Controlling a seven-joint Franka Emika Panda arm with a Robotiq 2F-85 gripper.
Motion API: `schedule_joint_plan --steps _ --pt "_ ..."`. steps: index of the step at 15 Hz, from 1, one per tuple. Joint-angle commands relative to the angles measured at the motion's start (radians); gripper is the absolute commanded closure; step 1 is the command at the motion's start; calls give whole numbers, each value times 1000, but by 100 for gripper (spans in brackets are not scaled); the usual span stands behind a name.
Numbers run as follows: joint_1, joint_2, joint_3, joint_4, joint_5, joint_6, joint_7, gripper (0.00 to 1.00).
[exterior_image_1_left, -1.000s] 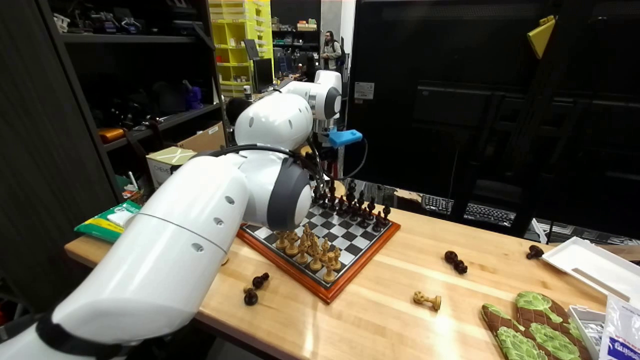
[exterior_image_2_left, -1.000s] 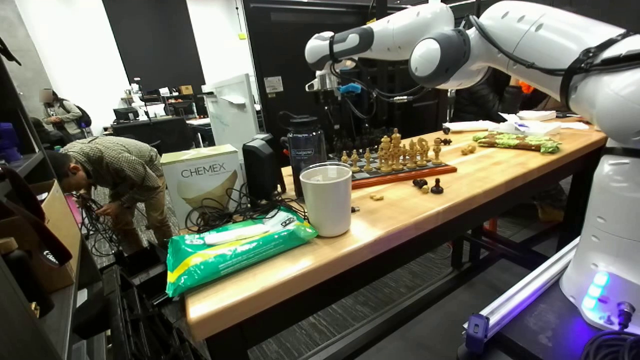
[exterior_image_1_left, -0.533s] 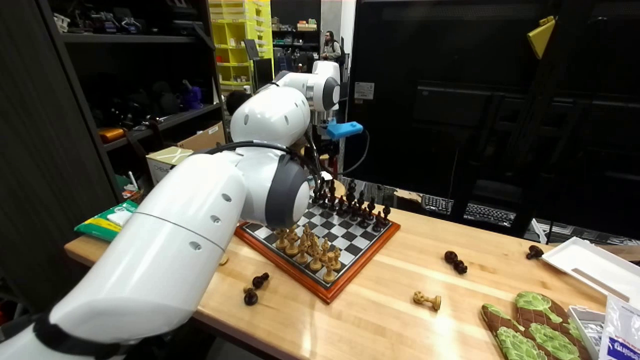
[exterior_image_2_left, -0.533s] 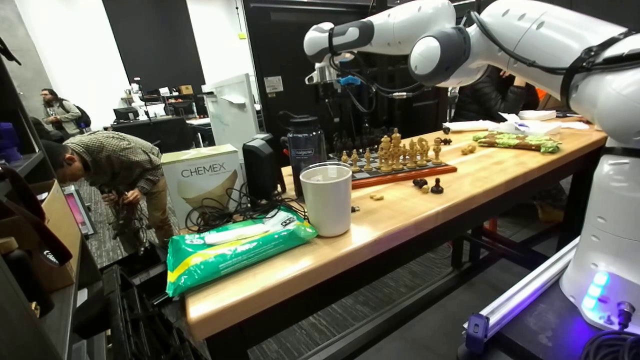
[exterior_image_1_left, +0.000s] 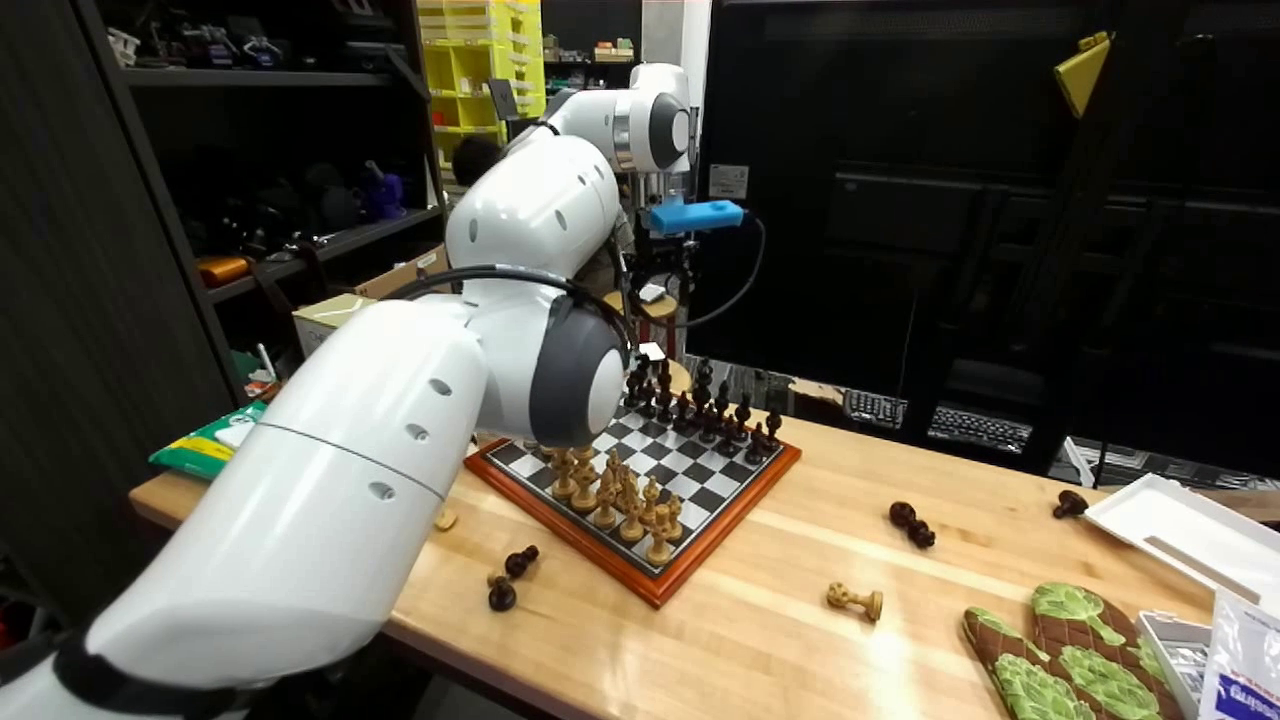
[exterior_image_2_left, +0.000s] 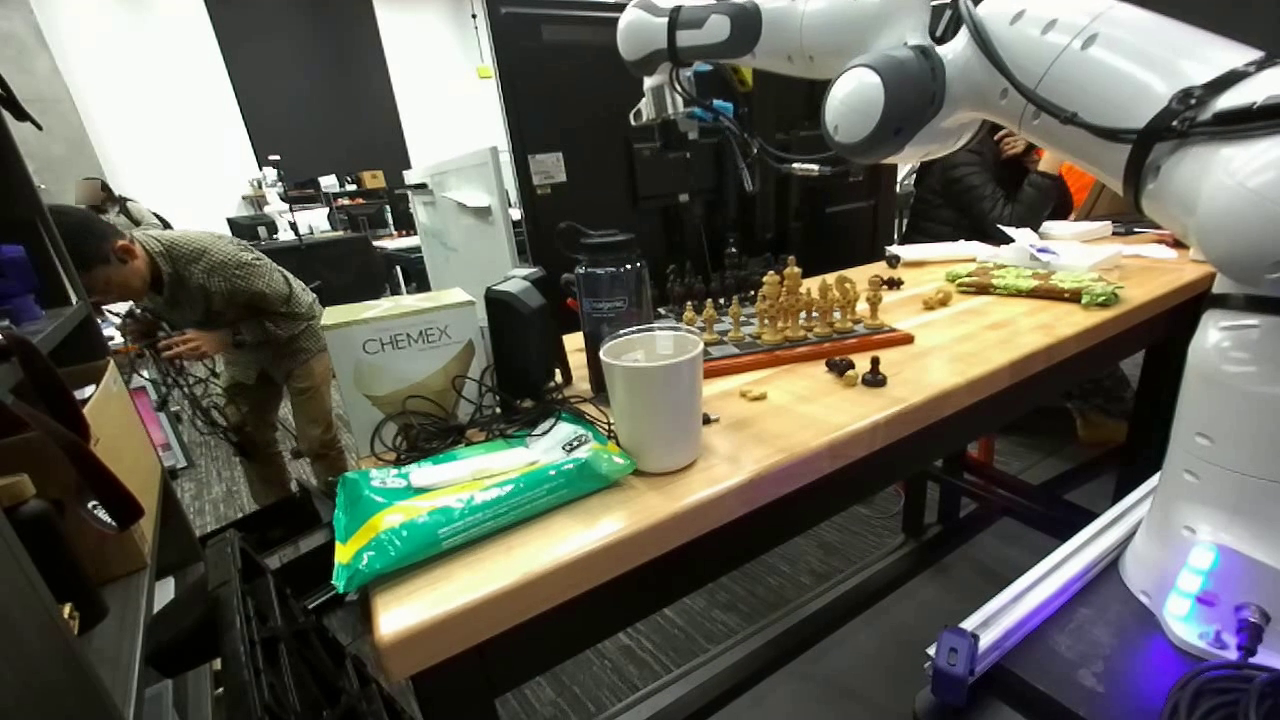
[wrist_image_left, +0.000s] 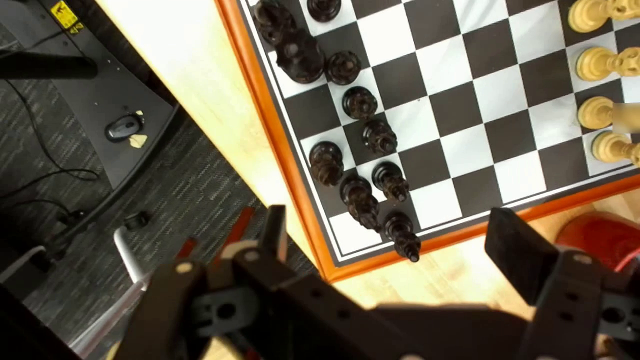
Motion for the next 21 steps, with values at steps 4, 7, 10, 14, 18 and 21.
schedule_joint_plan --steps 4,7,10,14,18,21 --pt "-54 -32 -1 -22 36 32 226 0" --pt "-74 -26 1 -24 56 67 355 0" --pt "-79 -27 -4 -24 60 103 468 0" --pt "-73 -27 -10 -28 60 111 605 0" --pt "-68 -17 -17 -16 60 110 752 0" --pt "-73 -13 -11 -19 58 111 737 0"
